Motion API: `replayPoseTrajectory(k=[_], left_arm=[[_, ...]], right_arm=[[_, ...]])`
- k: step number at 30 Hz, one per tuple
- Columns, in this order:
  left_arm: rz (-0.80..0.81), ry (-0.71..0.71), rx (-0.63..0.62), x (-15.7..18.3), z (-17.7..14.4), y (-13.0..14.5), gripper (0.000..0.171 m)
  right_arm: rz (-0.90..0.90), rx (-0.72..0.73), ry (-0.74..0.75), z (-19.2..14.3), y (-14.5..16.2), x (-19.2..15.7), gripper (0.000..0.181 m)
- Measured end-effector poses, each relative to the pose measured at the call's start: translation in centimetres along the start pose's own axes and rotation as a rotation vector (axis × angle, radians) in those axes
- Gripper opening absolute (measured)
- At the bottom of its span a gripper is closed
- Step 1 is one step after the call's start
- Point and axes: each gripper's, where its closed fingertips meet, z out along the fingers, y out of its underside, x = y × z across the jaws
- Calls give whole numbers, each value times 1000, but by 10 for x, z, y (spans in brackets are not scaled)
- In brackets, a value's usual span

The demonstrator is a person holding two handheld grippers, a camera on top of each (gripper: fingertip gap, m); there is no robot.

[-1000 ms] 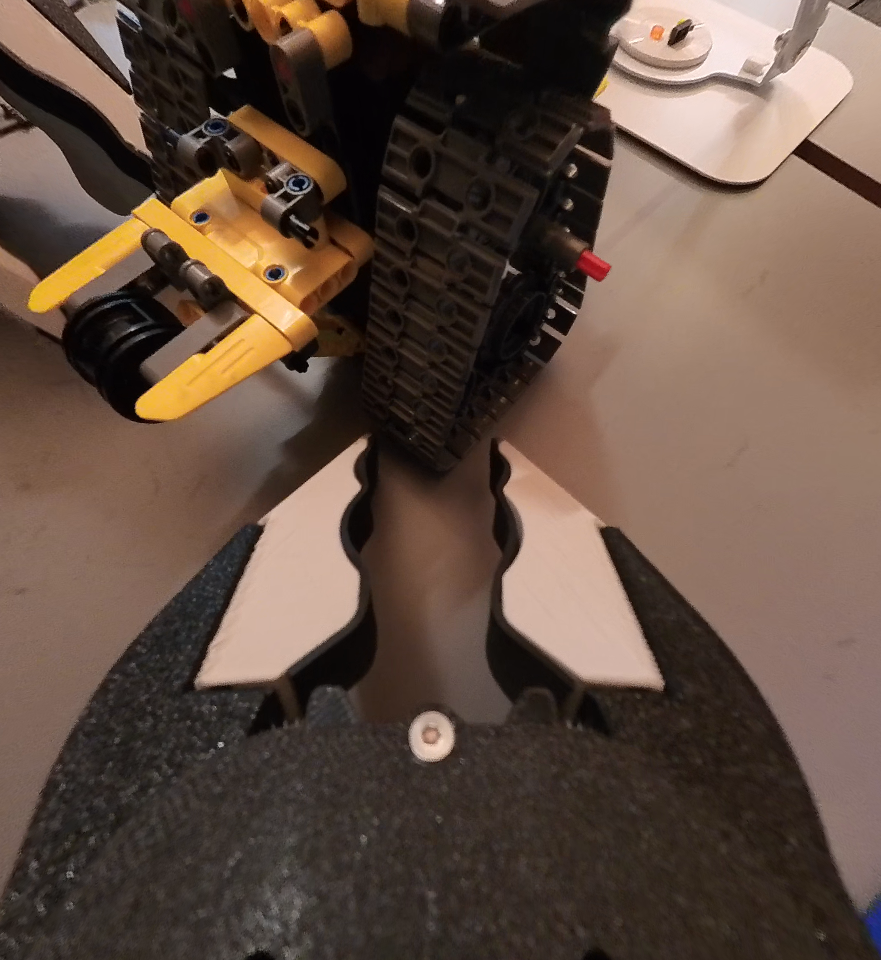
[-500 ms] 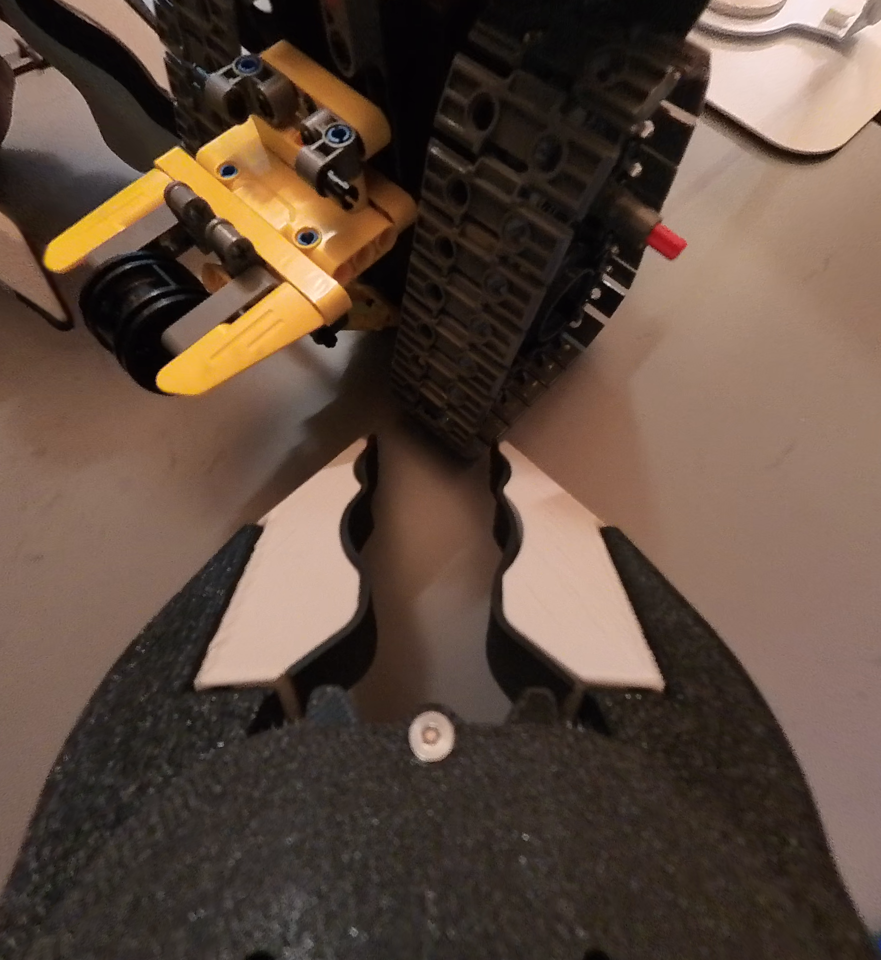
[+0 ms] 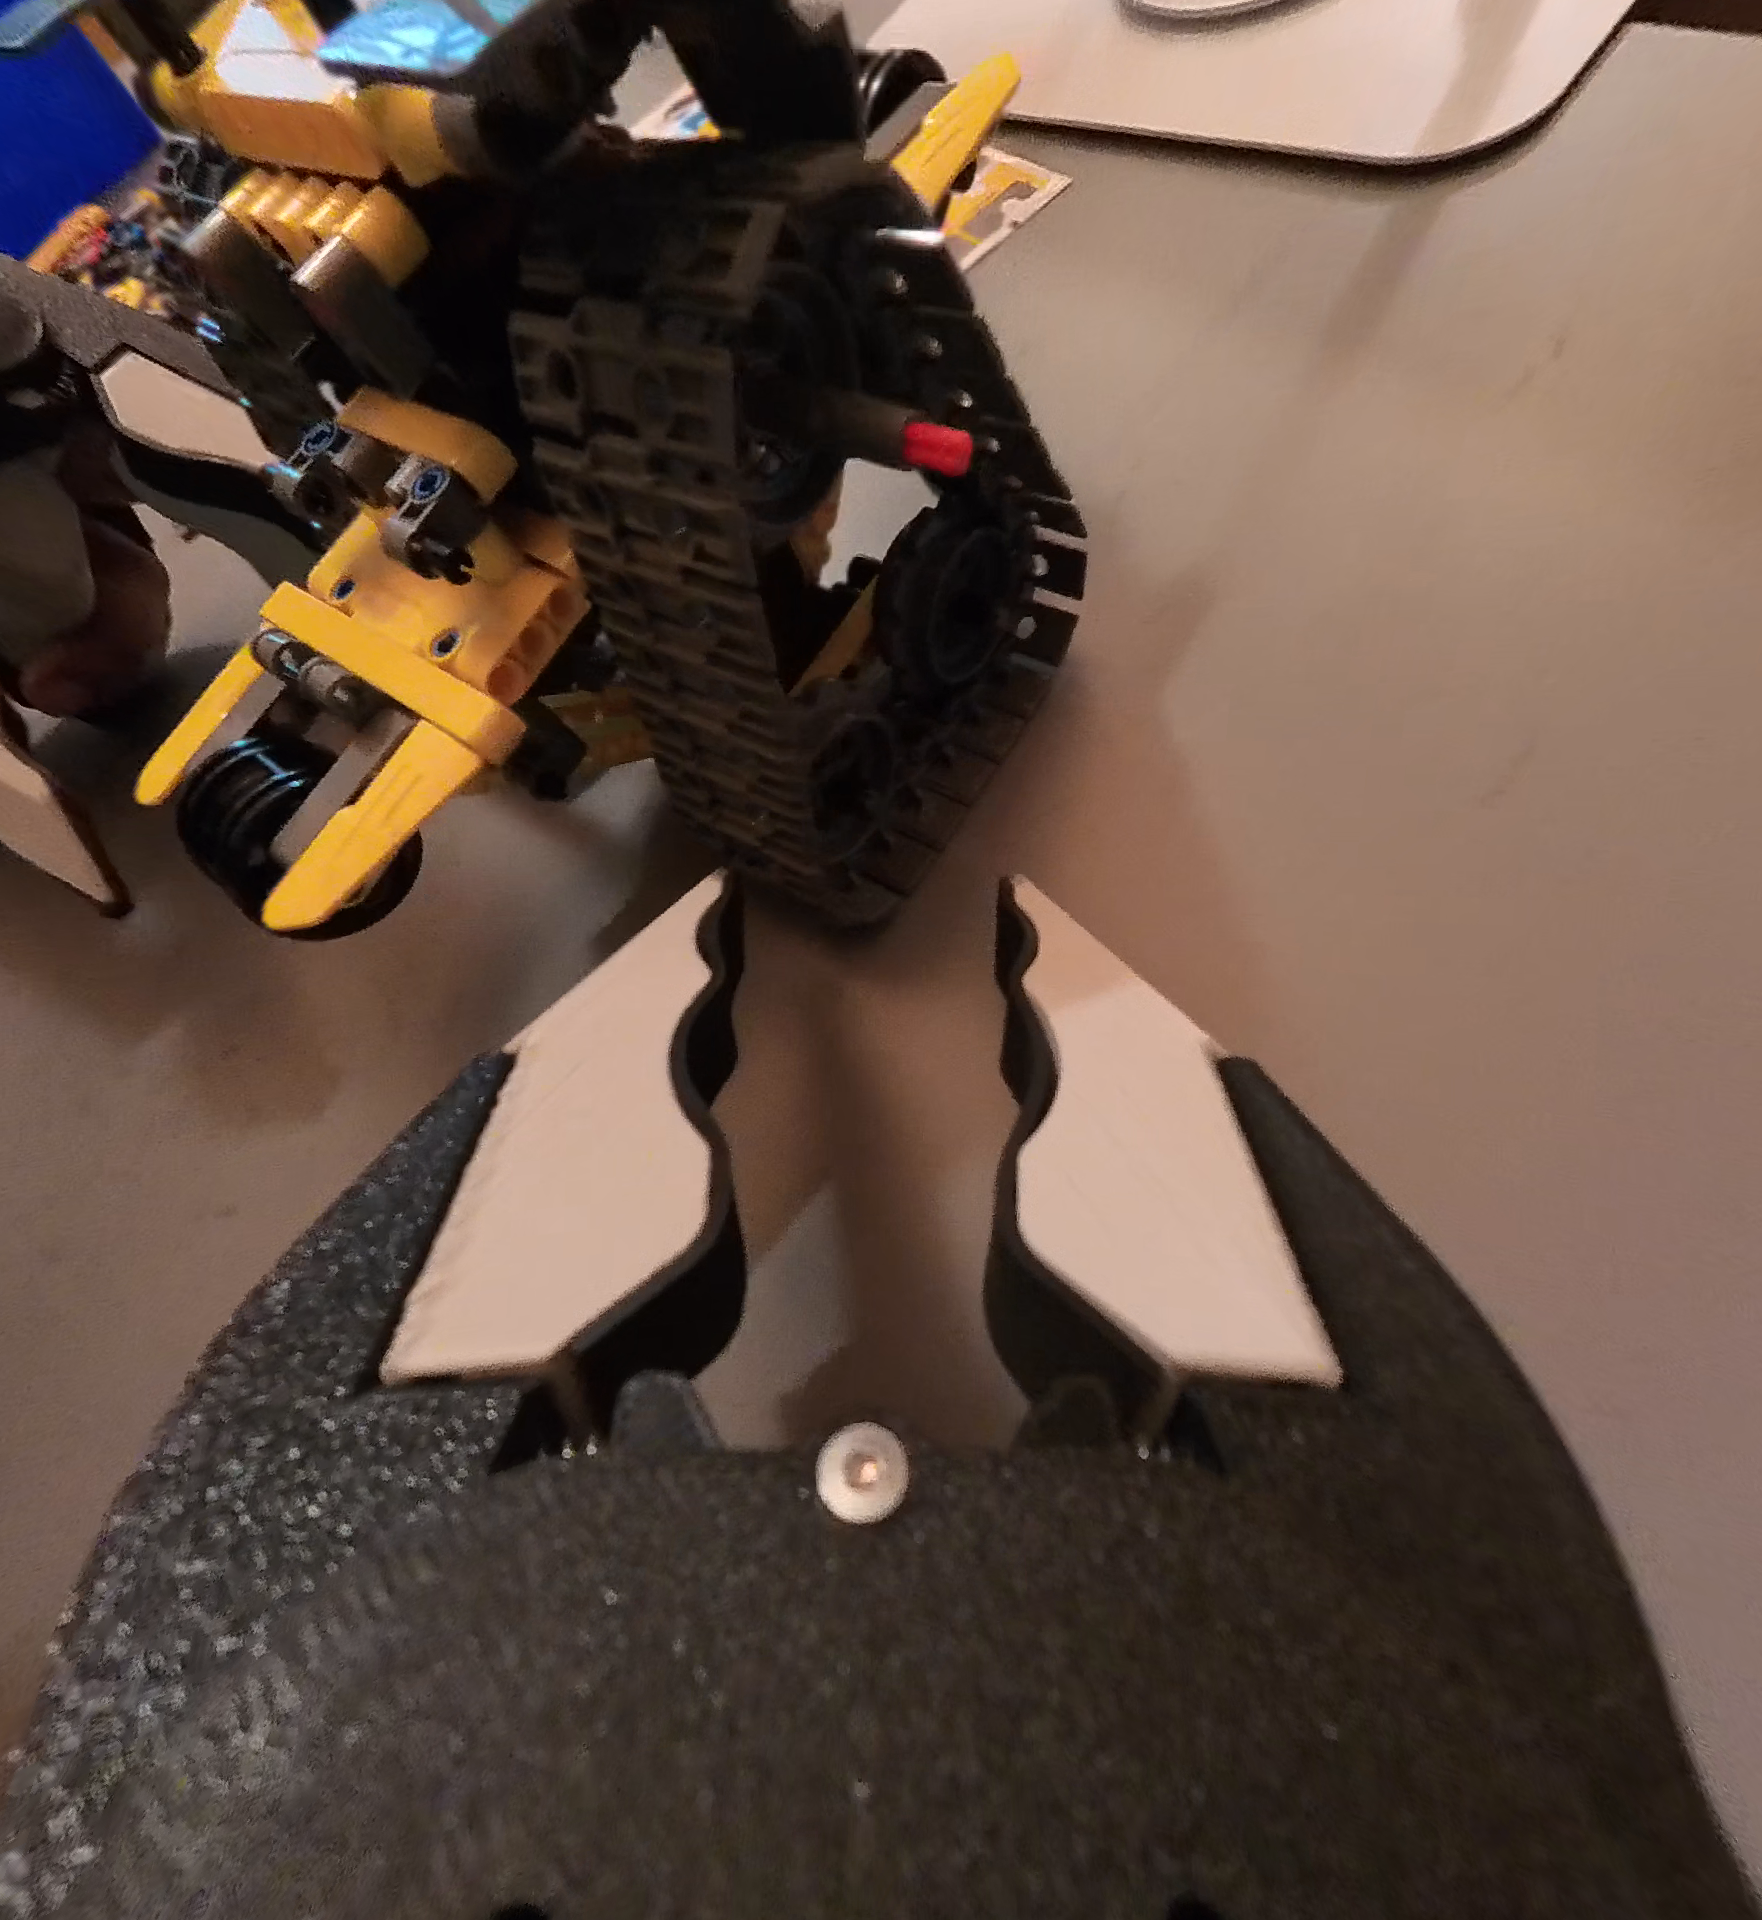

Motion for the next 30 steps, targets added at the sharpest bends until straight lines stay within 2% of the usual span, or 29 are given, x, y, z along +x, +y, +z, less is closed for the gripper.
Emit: replayPoseTrajectory(k=[7, 20, 30], left_arm=[[-48, 44, 24, 1, -2, -3, 113], [-28, 27, 15, 1, 0, -2, 113], [-30, 28, 18, 1, 0, -3, 113]], right_arm=[[72, -71, -155, 11, 8, -22, 54], [9, -88, -99, 14, 10, -22, 49], [25, -85, -112, 14, 10, -23, 48]])
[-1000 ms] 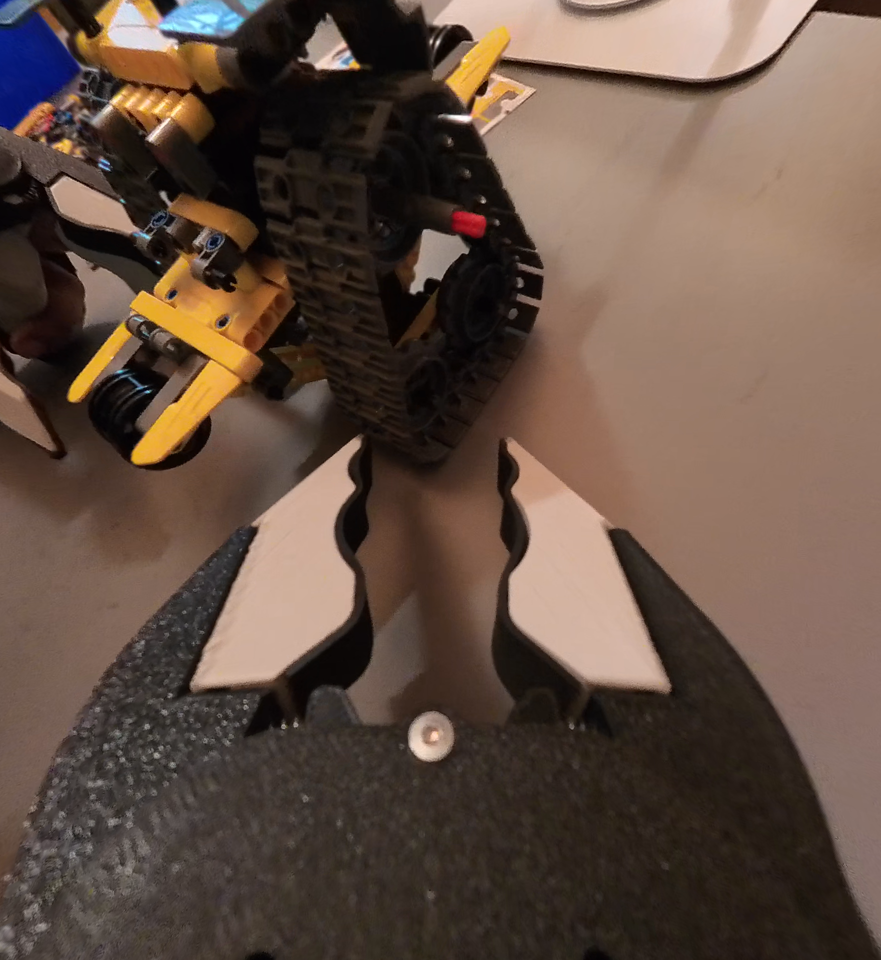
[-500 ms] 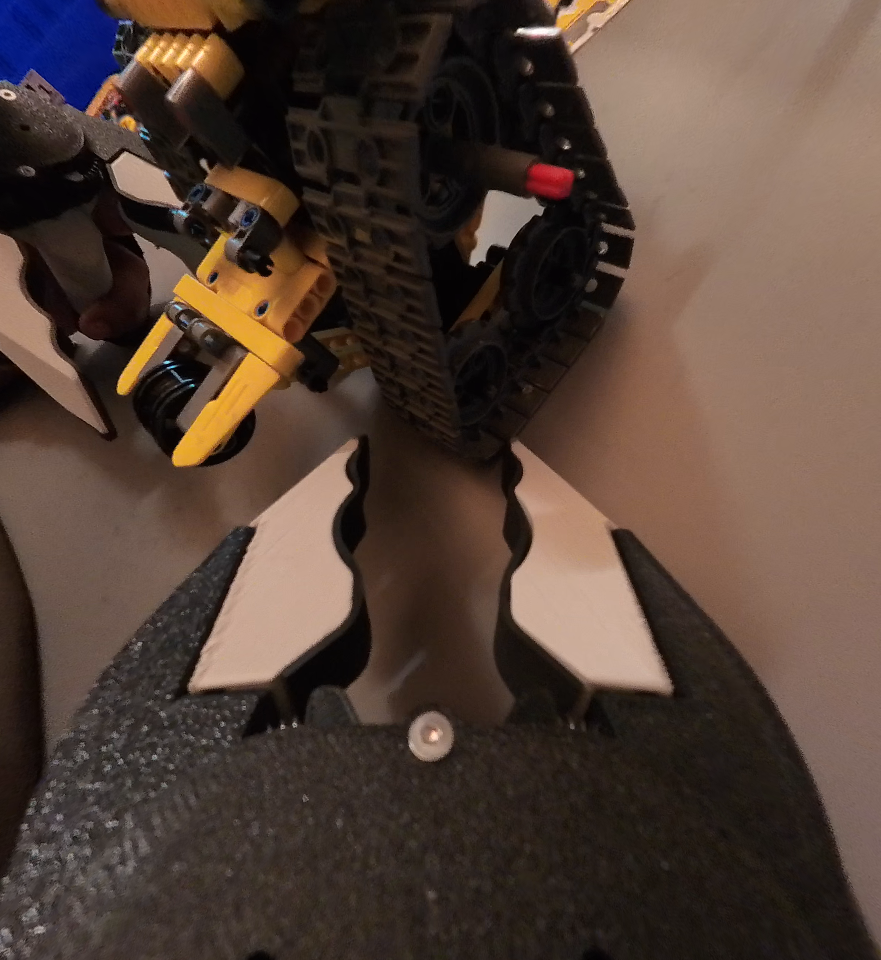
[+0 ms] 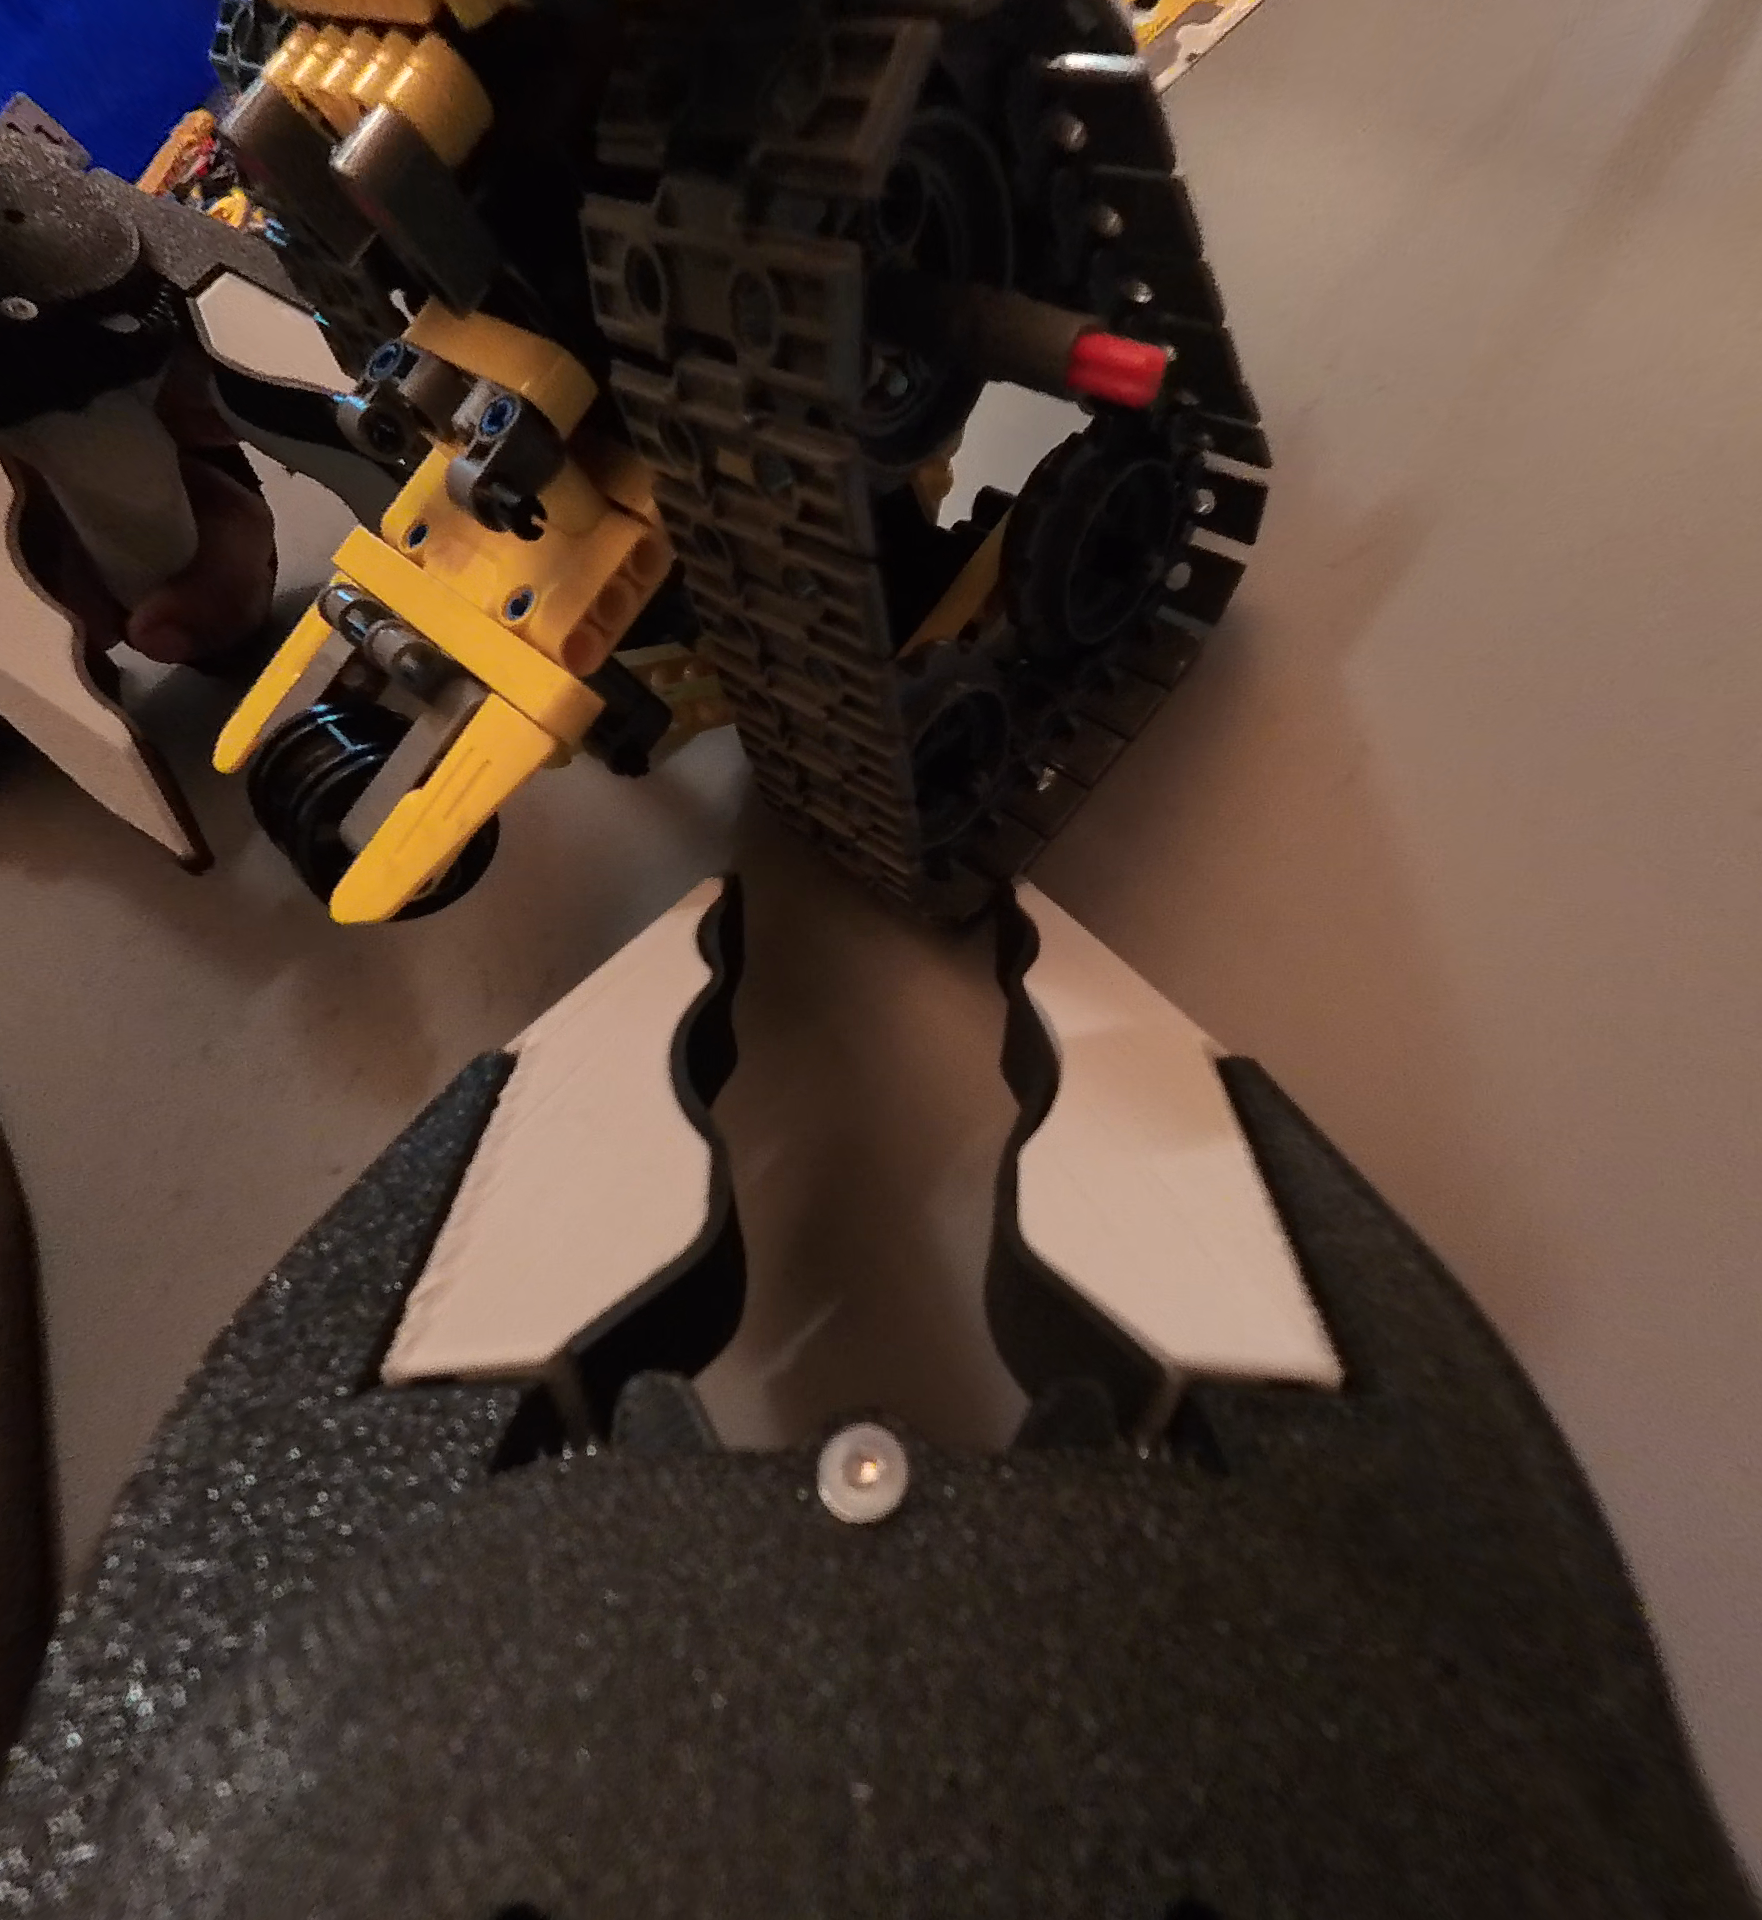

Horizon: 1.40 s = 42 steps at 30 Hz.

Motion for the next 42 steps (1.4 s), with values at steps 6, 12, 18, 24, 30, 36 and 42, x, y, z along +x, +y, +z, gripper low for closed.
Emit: replayPoseTrajectory(k=[6, 12, 18, 24, 30, 36, 42], left_arm=[[-28, 40, 34, 2, -5, -4, 107], [-60, 73, 61, 2, -8, -8, 106], [-64, 74, 64, 2, -9, -8, 107], [-63, 73, 64, 2, -8, -8, 107], [-64, 70, 67, 1, -9, -9, 107], [-61, 67, 69, 1, -9, -9, 108], [-65, 67, 73, 1, -9, -10, 108]], right_arm=[[13, 7, 4, -1, -1, 2, 51], [5, 19, 30, -4, -3, 6, 52], [0, 15, 34, -3, -2, 6, 53], [-7, 12, 37, -3, -2, 6, 53], [-9, 10, 37, -2, -2, 6, 53], [-10, 11, 38, -2, -2, 6, 53], [-13, 11, 41, -2, -2, 6, 53]])
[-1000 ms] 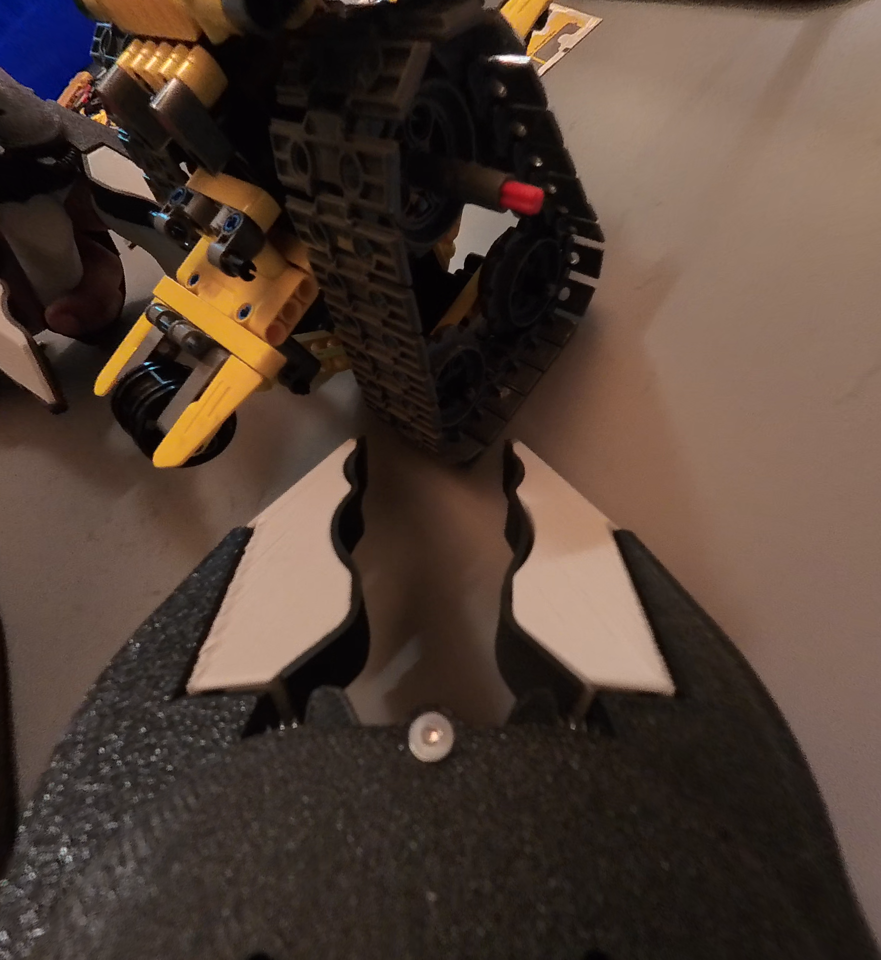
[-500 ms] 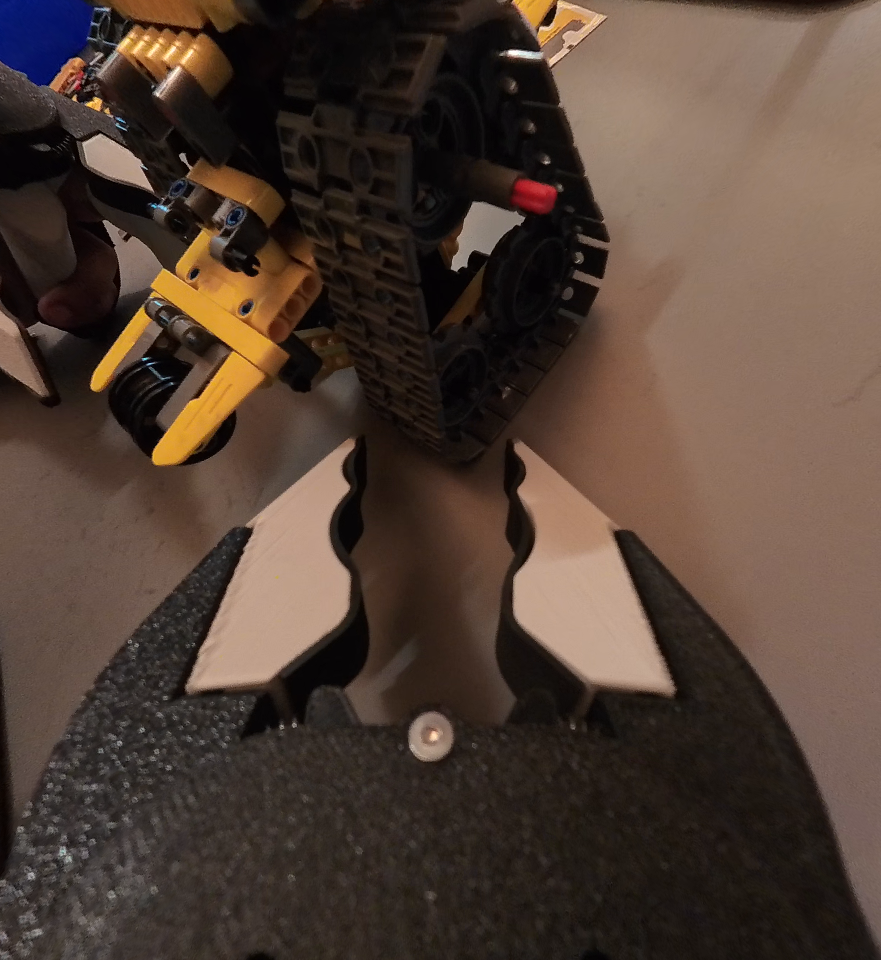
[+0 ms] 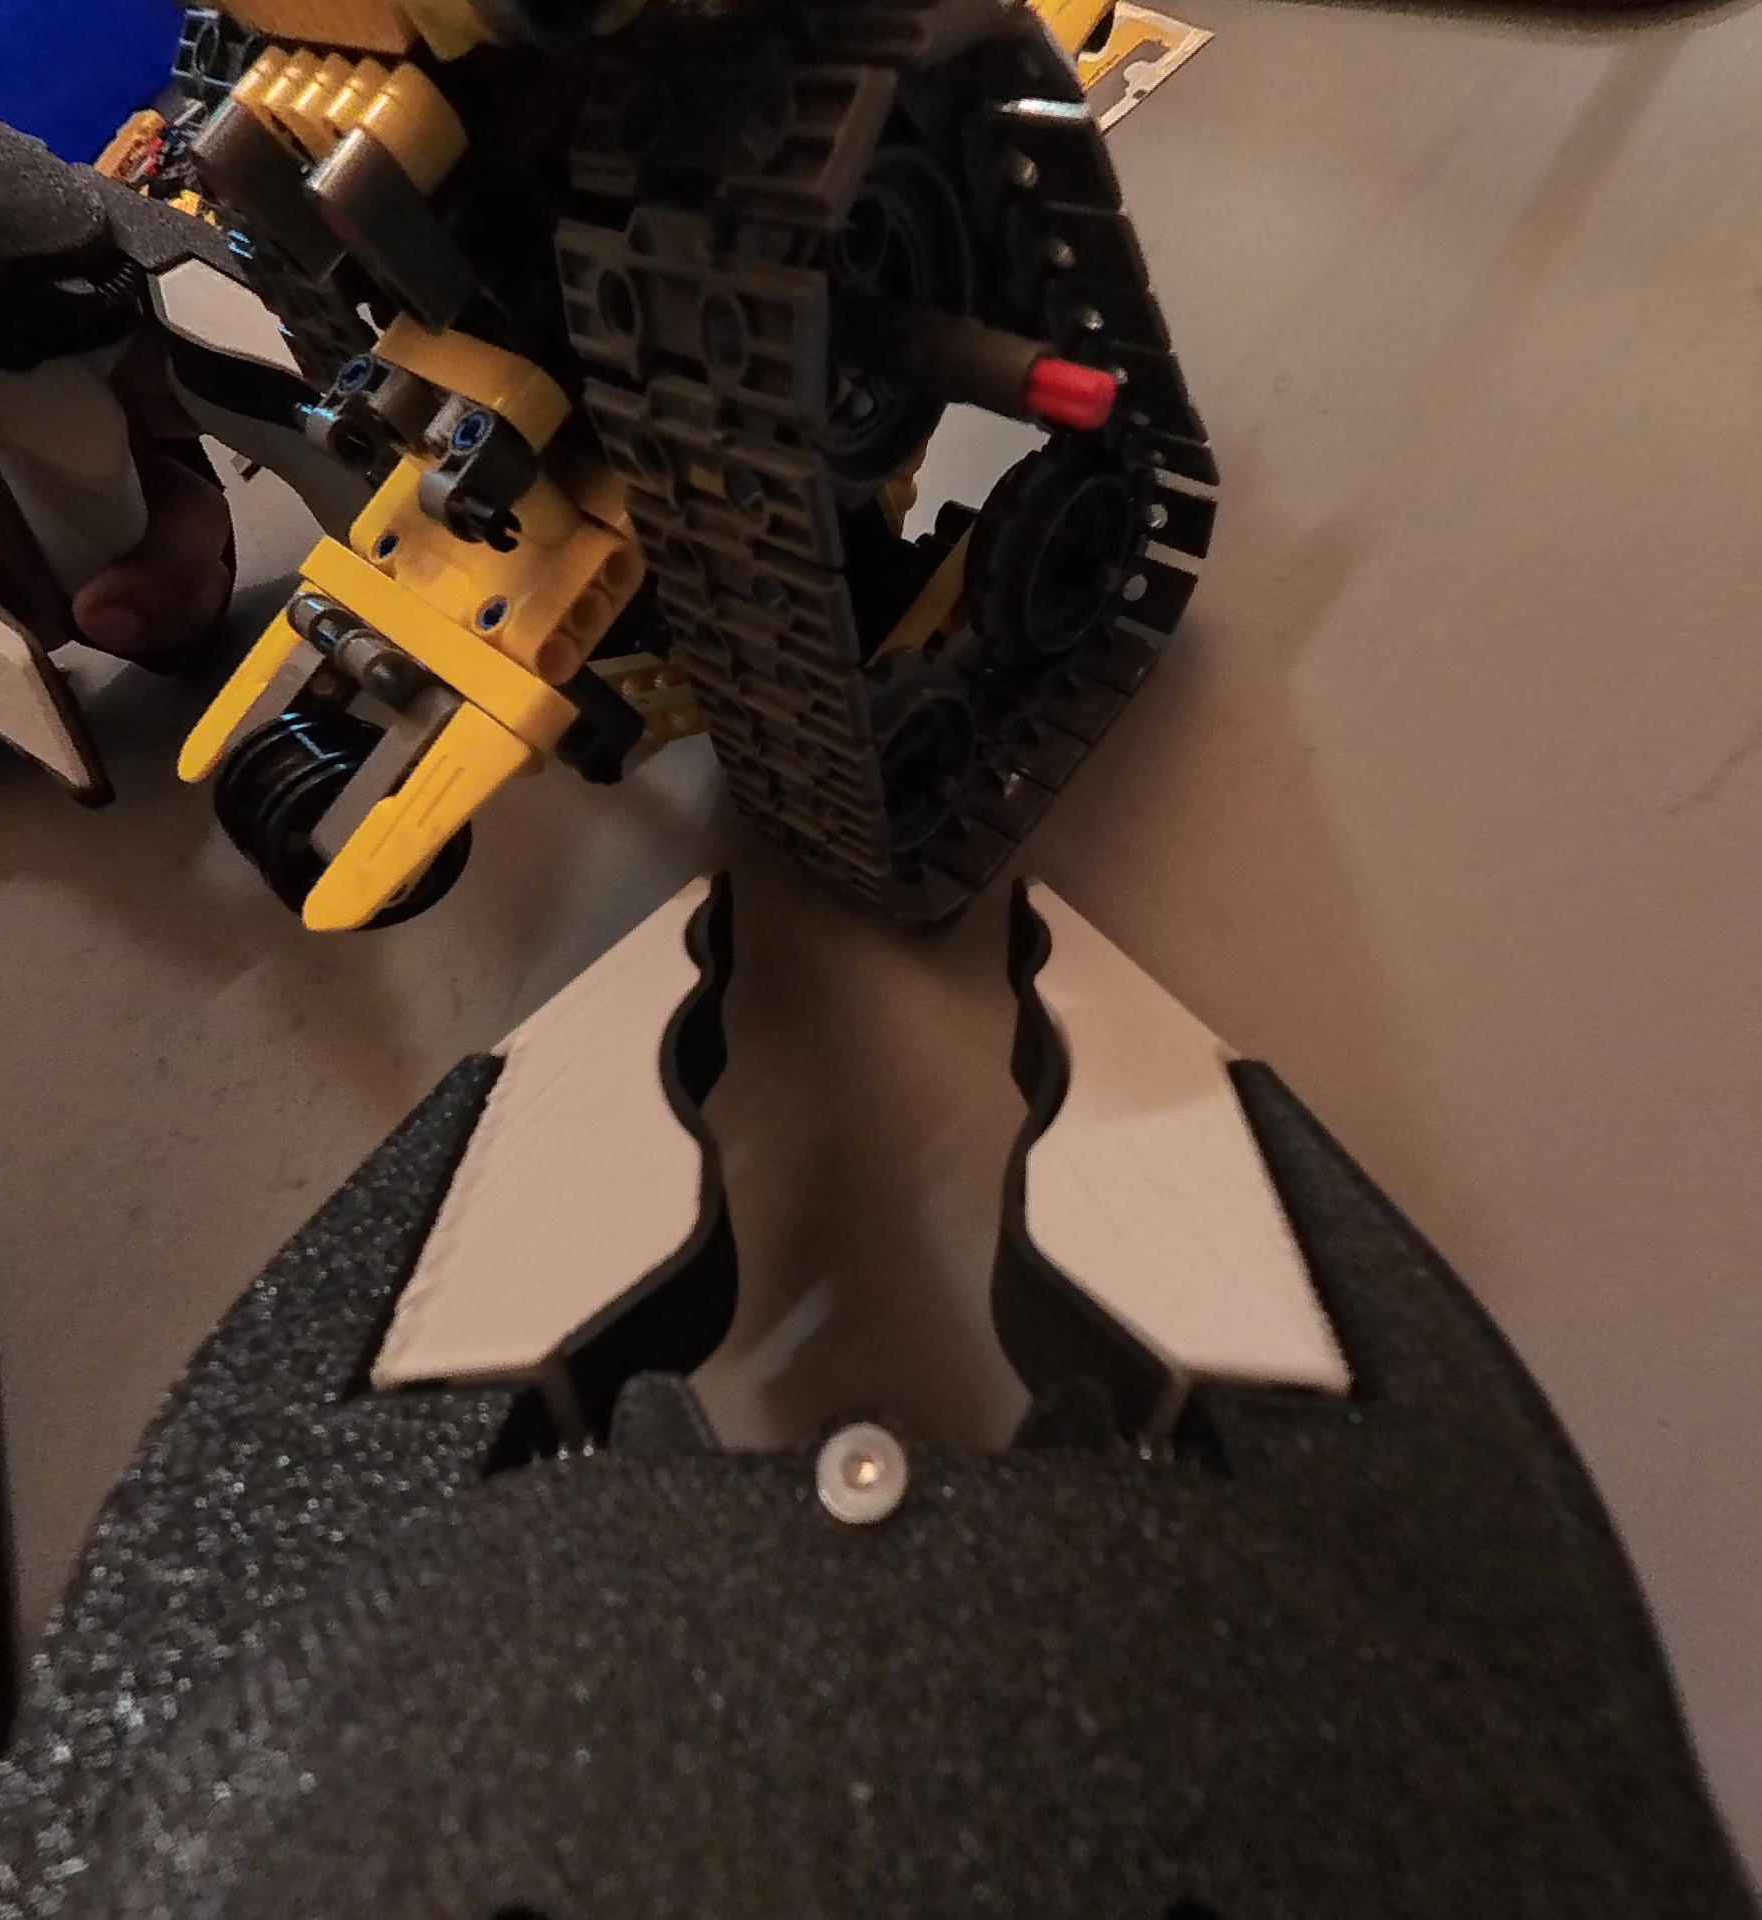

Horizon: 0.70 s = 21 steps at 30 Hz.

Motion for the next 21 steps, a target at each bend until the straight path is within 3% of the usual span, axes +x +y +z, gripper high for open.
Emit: replayPoseTrajectory(k=[16, 21], left_arm=[[-16, 8, 23, -1, -3, -2, 109], [-8, -4, 82, -4, -9, -11, 108]], right_arm=[[2, 35, 33, -7, -6, 8, 53], [-26, 102, 61, -16, -19, 9, 52]])
